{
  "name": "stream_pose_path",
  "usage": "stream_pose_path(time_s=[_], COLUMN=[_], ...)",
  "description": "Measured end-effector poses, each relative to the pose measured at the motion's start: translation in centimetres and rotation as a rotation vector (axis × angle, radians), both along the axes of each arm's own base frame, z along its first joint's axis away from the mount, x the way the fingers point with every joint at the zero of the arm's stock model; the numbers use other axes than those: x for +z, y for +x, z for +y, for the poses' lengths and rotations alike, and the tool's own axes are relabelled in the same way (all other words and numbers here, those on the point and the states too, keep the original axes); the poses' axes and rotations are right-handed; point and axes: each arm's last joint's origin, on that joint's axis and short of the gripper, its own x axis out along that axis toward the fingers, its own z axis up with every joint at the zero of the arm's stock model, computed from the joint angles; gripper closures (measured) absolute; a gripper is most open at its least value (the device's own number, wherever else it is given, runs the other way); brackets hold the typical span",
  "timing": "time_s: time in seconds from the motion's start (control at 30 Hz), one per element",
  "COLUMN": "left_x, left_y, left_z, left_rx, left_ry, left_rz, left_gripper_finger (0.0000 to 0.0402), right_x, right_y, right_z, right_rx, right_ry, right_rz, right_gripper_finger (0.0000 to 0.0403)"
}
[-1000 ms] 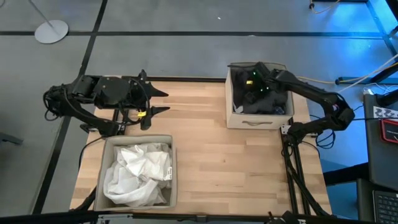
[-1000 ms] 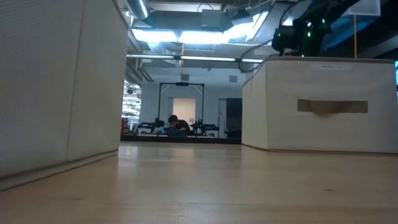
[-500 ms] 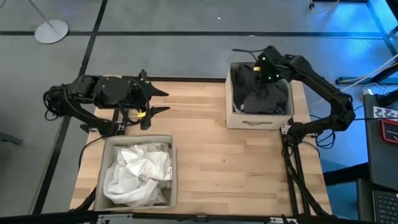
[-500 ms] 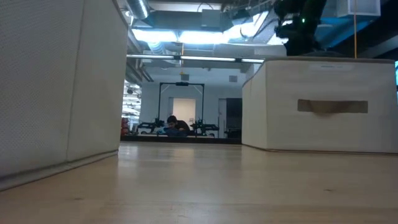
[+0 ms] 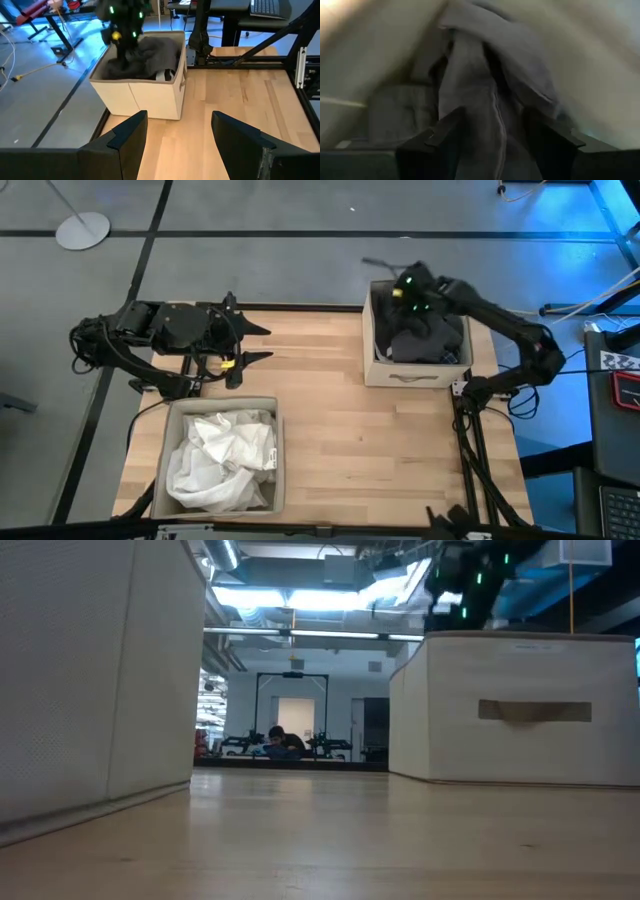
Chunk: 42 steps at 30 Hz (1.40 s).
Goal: Sort clothes
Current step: Put the black shorts into the top brown laundry bin, then return to Home Position
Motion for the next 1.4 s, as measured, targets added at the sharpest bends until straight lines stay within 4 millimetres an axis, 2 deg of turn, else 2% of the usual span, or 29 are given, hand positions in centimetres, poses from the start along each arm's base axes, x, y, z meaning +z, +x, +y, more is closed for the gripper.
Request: stream_pose_path(time_s=[0.1,0.17,0.23,0.3,0.4,0.67,0.8,0.97,1.23,1.4], left_x=[-0.1,-0.1,-0.1,-0.1,0.0,0.0,0.0,0.0,-0.6,-2.4], left_y=[0.0,0.0,0.0,0.0,0.0,0.0,0.1,0.1,-0.4,-1.9], left_z=[0.0,0.0,0.0,0.0,0.0,0.0,0.0,0.0,0.1,0.5], left_rx=[0.004,0.004,0.004,0.004,0.004,0.005,0.002,0.002,0.021,0.071], left_ry=[-0.006,-0.005,-0.005,-0.006,-0.009,-0.010,-0.005,-0.004,0.000,0.018], left_rz=[0.005,0.006,0.006,0.005,-0.003,-0.006,-0.003,-0.002,0.019,-0.020], left_gripper_finger=[0.0189,0.0189,0.0189,0.0189,0.0189,0.0189,0.0189,0.0191,0.0207,0.0222], right_x=[-4.5,-6.8,-8.1,-8.2,-6.3,5.0,8.7,10.8,12.6,11.9], right_y=[0.3,0.4,0.4,0.5,0.4,-1.0,-2.0,-2.8,-3.3,-4.0], right_z=[-0.3,-0.3,-0.3,-0.4,-0.3,1.1,3.2,6.4,12.0,15.1], right_rx=[0.002,-0.001,-0.003,-0.001,0.003,0.026,0.063,0.156,0.379,0.535], right_ry=[0.044,0.060,0.069,0.065,0.059,-0.058,-0.128,-0.184,-0.207,-0.212], right_rz=[0.040,0.049,0.051,0.050,0.045,-0.079,-0.164,-0.243,-0.351,-0.427], right_gripper_finger=[0.0194,0.0194,0.0194,0.0194,0.0194,0.0194,0.0194,0.0194,0.0194,0.0194])
